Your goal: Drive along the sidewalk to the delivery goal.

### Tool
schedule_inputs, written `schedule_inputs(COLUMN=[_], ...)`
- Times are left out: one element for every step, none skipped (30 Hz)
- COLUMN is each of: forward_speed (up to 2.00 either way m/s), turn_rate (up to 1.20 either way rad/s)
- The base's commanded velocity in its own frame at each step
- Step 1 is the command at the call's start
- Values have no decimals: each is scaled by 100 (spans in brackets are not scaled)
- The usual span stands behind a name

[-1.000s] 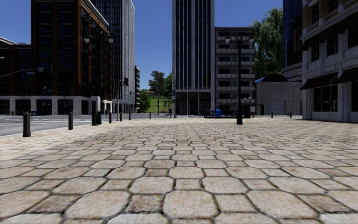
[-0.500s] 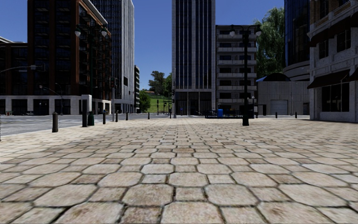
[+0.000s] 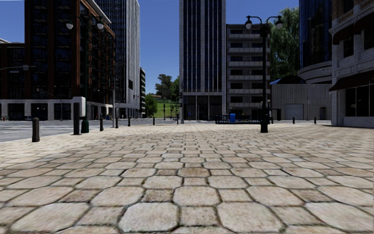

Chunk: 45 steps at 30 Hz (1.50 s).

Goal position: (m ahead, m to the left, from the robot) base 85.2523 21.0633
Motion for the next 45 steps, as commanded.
schedule_inputs(forward_speed=[200, 200, 200, 200, 200, 200, 200, 200, 200, 200, 200, 200, 200, 200, 200, 200, 200, 200, 200, 200, 200, 200, 200, 200, 200, 200, 200, 200, 200, 200, 200, 200, 200, 200, 200, 200, 200, 200, 200, 200, 200, 200, 200, 200, 200], turn_rate=[0, 0, 0, 0, 0, 0, 0, 0, 0, 0, 0, 0, 0, 0, 0, 0, 0, 0, 1, 1, 6, 7, 8, 11, 11, 13, 13, 13, 14, 14, 17, 18, 18, 18, 18, 18, 18, 18, 19, 19, 19, 19, 19, 19, 19])
